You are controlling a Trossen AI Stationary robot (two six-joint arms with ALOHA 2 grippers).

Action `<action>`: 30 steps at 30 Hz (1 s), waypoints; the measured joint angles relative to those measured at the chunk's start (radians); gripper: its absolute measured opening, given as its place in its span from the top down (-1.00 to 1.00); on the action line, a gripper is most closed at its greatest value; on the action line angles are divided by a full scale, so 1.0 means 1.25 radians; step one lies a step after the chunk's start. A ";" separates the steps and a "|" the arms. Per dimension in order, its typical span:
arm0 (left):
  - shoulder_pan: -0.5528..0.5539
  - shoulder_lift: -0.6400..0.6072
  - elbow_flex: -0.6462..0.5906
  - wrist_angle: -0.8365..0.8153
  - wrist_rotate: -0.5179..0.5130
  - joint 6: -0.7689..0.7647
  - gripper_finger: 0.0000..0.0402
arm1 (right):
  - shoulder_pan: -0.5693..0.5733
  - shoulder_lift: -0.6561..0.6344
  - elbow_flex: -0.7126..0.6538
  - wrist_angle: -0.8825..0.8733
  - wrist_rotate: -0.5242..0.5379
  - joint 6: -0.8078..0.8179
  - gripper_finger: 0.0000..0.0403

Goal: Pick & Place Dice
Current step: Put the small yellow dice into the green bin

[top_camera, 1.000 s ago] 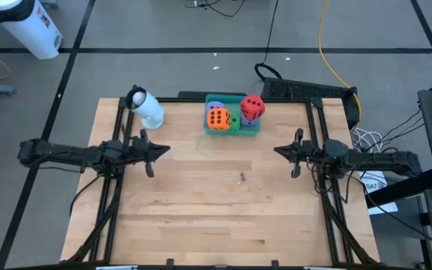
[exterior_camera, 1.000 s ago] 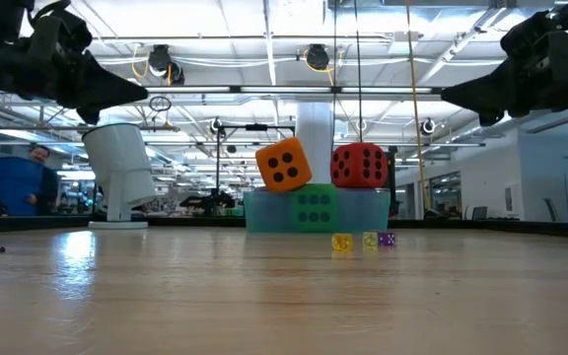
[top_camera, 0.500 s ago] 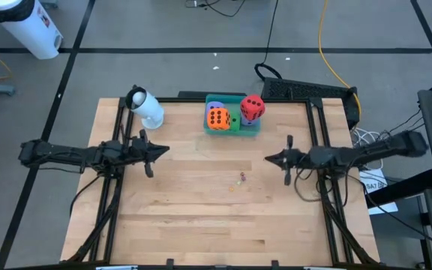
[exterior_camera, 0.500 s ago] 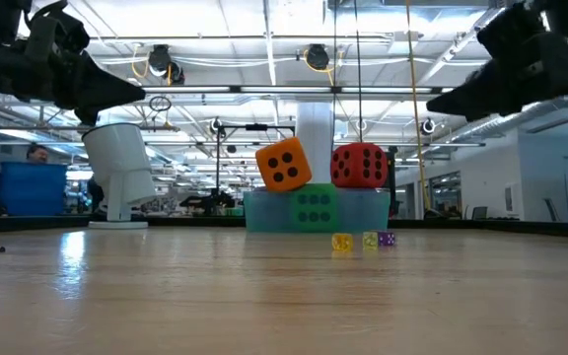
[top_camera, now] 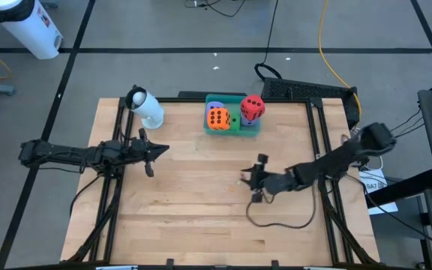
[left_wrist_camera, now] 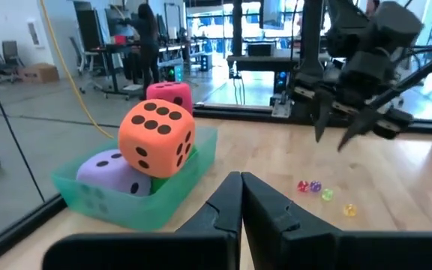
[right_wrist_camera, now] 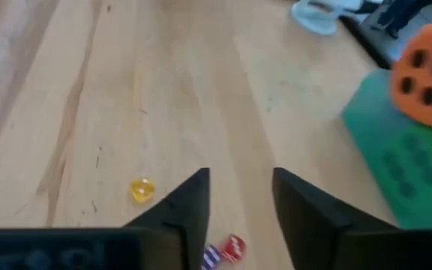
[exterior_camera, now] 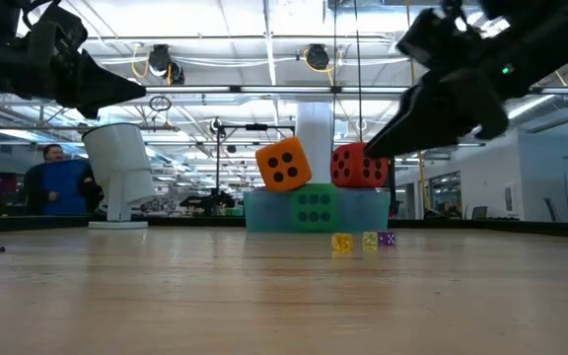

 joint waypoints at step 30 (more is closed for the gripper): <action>-0.001 0.000 0.001 -0.005 0.008 -0.052 0.90 | -0.076 0.259 0.073 0.117 -0.277 -0.070 0.22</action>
